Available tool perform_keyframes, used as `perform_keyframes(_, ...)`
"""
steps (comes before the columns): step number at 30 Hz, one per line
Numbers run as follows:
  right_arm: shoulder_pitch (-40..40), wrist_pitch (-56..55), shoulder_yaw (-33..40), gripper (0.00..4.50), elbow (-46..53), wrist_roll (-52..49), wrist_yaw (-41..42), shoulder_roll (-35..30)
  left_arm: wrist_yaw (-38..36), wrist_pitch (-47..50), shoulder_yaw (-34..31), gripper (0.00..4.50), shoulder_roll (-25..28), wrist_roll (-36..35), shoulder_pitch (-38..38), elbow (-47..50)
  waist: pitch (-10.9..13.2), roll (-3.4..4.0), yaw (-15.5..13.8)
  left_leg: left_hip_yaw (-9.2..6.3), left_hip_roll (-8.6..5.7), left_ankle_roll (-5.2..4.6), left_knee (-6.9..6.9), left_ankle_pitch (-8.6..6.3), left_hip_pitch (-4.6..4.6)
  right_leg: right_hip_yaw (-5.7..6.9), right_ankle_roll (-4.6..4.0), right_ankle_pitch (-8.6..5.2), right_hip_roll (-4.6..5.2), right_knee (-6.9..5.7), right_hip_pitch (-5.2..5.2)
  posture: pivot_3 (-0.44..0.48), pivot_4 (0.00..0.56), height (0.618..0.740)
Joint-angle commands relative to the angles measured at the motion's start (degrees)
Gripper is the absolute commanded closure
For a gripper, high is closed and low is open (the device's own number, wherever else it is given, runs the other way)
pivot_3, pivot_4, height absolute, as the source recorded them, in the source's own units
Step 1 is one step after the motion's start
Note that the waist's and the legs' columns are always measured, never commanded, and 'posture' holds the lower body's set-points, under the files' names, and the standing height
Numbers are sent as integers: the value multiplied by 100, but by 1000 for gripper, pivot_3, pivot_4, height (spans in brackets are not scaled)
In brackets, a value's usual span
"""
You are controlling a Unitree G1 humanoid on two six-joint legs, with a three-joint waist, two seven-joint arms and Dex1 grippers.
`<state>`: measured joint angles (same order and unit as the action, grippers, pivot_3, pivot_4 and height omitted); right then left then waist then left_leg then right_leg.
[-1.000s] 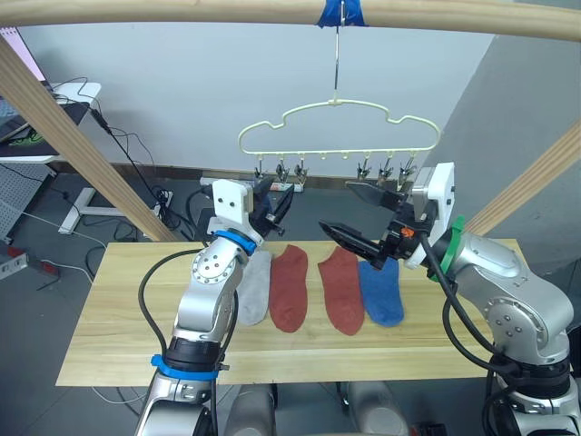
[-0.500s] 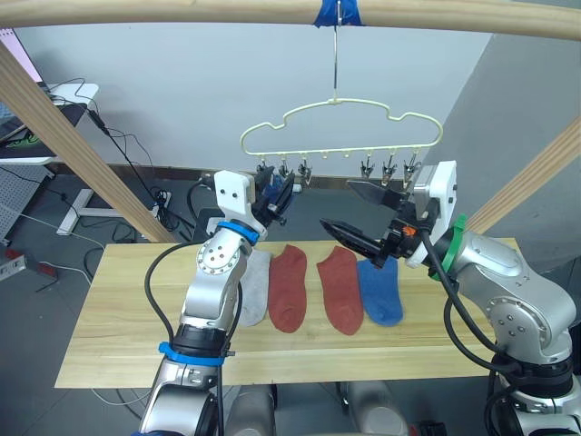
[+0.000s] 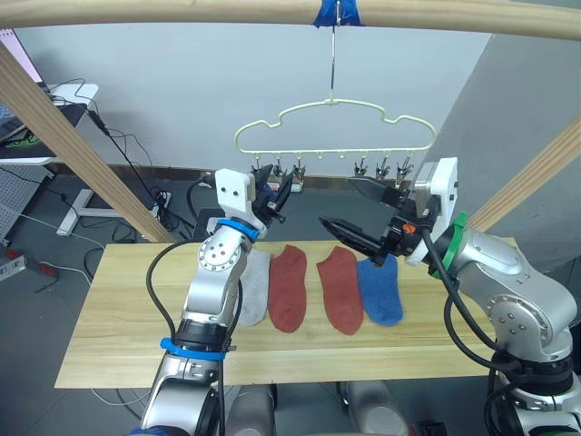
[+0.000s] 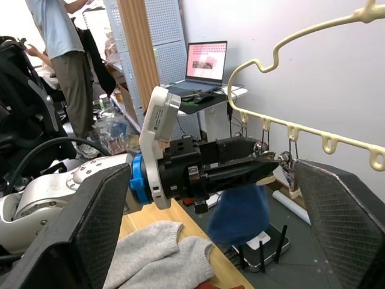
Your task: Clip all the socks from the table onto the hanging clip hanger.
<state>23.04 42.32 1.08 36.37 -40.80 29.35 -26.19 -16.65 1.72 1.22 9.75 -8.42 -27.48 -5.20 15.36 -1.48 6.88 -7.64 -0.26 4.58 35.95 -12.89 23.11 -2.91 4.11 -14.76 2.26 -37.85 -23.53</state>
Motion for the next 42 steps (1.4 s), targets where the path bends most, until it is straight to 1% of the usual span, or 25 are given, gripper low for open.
perform_keyframes(1, 40, -95, 121, 0, 265, -95, -44, -47, 62, -210, -73, 2358, -33, 73, -107, 7, 0, 0, 9, 0, 0, 0, 0, 0, 0, 0, -1, 1, 0, 0, 0, -265, 231, 740)
perform_keyframes(8, 110, 24, 130, 0, 423, -251, -240, -50, 90, -429, -127, 2358, -24, 154, -340, -318, 0, 0, 58, 0, 0, 0, 2, 0, 0, 0, -1, 1, 0, -3, 0, -272, 233, 740)
perform_keyframes(11, 128, 45, 131, 0, 429, -266, -289, -55, 84, -522, -97, 2358, -15, 186, -364, -374, 0, 0, 105, 0, -1, 0, 2, 0, 0, 0, -3, 2, 0, -3, 0, -272, 233, 740)
perform_keyframes(18, 99, 2, 112, 0, 407, -252, -309, -78, 34, -628, -104, 2358, -26, 198, -362, -401, 0, 0, 118, 0, -1, 0, 2, 0, -1, 0, -3, 3, 0, -6, 0, -274, 235, 740)
perform_keyframes(21, 11, -68, 78, 0, 386, -191, -274, -73, -13, -645, -100, 2937, -12, 188, -335, -367, 0, 0, 121, 0, -1, 0, 3, 0, -1, 0, -1, 1, 0, -6, 0, -274, 235, 740)
perform_keyframes(24, -79, -142, 71, 0, 341, -140, -216, -78, -11, -638, -119, 3806, -13, 204, -340, -362, 0, 0, 120, 0, -1, 0, 3, 0, 0, -1, -3, 3, 0, -6, 0, -272, 238, 740)
perform_keyframes(26, -118, -177, 71, 0, 320, -116, -184, -81, -19, -631, -126, 4182, -10, 205, -337, -352, 0, 0, 120, 0, -1, 0, 2, 0, -1, -1, -3, 3, 0, -6, 0, -271, 240, 740)
perform_keyframes(28, -149, -204, 64, 0, 301, -99, -166, -79, -30, -625, -133, 4467, 2, 202, -319, -336, 0, 0, 121, 0, -1, 0, 3, 0, -1, -1, -3, 2, 0, -7, 0, -270, 240, 740)
perform_keyframes(36, -229, -250, 54, 0, 282, -58, -138, -109, -46, -522, -163, 4491, 70, 197, -261, -265, 0, 0, 117, 1, 0, -1, 4, 1, -5, -2, 4, -2, -1, -12, 1, -257, 243, 740)
perform_keyframes(37, -281, -258, 35, 0, 259, -18, -103, -153, -67, -356, -157, 4491, 98, 180, -247, -213, 0, 0, 116, 0, 0, -1, 4, 1, -5, -2, 4, -1, -1, -12, 1, -257, 243, 740)
perform_keyframes(38, -469, -282, -93, 0, 156, 228, 6, -365, -188, -43, -146, 4491, 168, 72, -217, -47, 0, 0, 115, 0, 0, -1, 4, 1, -5, -2, 3, -1, -1, -12, 1, -252, 242, 740)
perform_keyframes(40, -990, -370, -464, 0, -348, 907, 178, -869, -519, 813, -207, 4491, 375, -345, -141, 438, -2, -3, 104, -2, 0, -1, 3, 0, -5, 1, 3, -1, -1, -10, 5, -243, 245, 740)
perform_keyframes(42, -1195, -361, -758, 0, -927, 1419, 60, -1110, -841, 1571, -213, 4491, 615, -691, -88, 788, -1, -2, 108, -3, 0, -1, 2, 0, -8, 3, 5, -2, 0, -9, 10, -239, 245, 740)
